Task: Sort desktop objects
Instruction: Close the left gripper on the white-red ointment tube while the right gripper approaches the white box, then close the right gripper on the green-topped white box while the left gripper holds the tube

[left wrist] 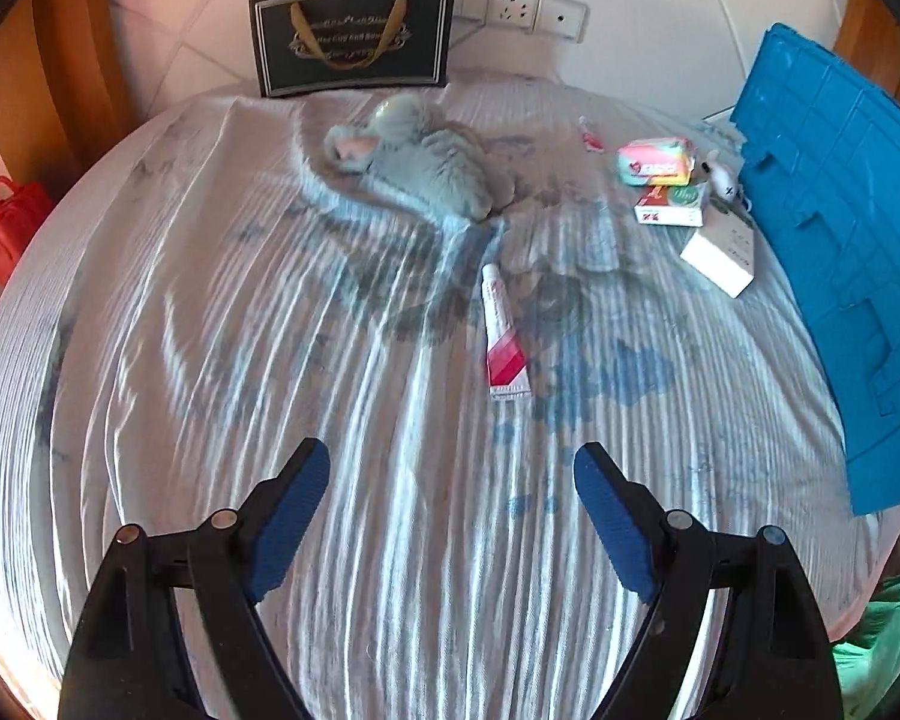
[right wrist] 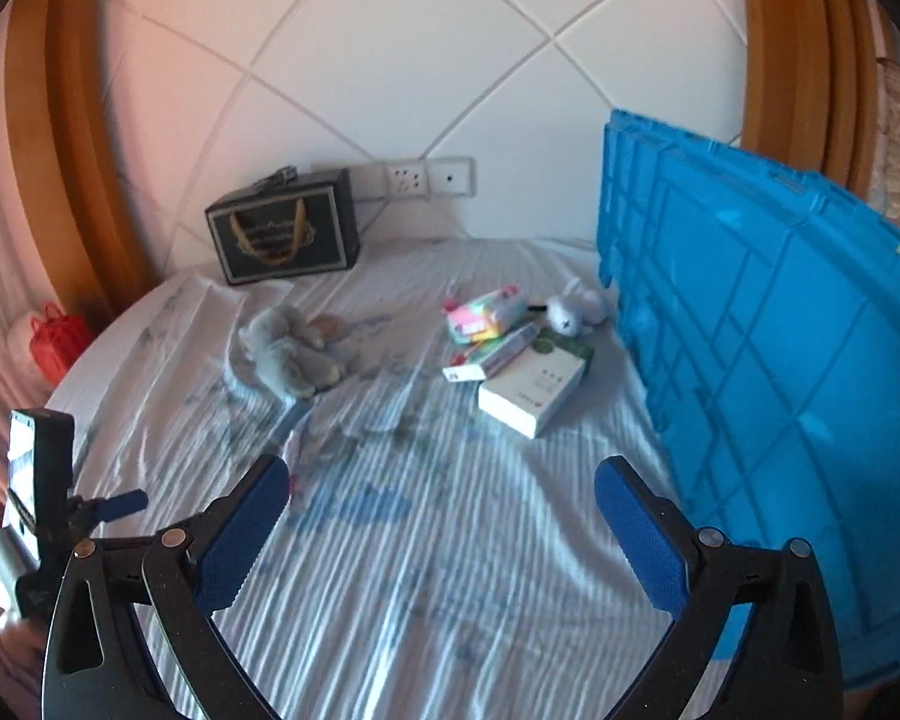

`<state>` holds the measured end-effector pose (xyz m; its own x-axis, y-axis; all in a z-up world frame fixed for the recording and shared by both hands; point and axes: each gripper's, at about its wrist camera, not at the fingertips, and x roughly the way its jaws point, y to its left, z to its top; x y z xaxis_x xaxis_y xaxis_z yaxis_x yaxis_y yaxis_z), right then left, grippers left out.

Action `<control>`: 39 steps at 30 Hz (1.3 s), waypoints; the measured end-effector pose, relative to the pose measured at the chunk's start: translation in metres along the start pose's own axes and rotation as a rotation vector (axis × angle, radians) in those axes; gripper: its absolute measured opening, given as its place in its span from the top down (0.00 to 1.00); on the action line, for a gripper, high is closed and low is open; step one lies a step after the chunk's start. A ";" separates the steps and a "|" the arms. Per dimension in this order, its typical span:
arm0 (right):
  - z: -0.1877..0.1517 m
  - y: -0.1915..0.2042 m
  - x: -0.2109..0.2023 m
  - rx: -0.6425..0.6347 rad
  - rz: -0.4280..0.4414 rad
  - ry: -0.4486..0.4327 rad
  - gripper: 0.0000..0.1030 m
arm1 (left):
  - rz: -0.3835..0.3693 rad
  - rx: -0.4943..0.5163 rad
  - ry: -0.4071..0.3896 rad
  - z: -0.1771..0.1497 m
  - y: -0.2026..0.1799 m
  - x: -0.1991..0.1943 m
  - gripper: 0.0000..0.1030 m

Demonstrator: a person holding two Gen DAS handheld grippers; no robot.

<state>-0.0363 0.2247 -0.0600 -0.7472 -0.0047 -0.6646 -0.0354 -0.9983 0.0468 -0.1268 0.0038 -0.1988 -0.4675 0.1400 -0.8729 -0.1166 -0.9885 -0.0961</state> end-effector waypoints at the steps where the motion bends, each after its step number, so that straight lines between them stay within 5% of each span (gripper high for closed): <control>1: -0.001 -0.003 0.011 -0.001 0.010 0.020 0.00 | 0.004 -0.012 0.026 -0.001 -0.002 0.006 0.19; 6: -0.008 -0.030 0.064 0.035 0.080 0.108 0.00 | 0.065 -0.010 0.090 0.000 -0.014 0.027 0.30; 15: -0.020 -0.050 0.129 0.098 0.061 0.272 0.00 | 0.024 0.033 0.078 0.048 -0.024 0.070 0.31; 20: -0.014 -0.055 0.160 0.122 0.010 0.319 0.00 | -0.048 0.069 0.153 0.066 -0.027 0.107 0.67; 25: -0.008 -0.064 0.196 0.162 -0.021 0.368 0.00 | -0.055 0.130 0.092 0.084 -0.030 0.118 0.83; 39: 0.037 -0.091 0.314 0.254 -0.150 0.391 0.00 | -0.101 0.102 0.047 0.129 -0.032 0.143 0.84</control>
<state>-0.2925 0.3163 -0.2457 -0.4176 0.0674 -0.9061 -0.3208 -0.9440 0.0776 -0.3027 0.0623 -0.2587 -0.4078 0.2336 -0.8827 -0.2504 -0.9583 -0.1379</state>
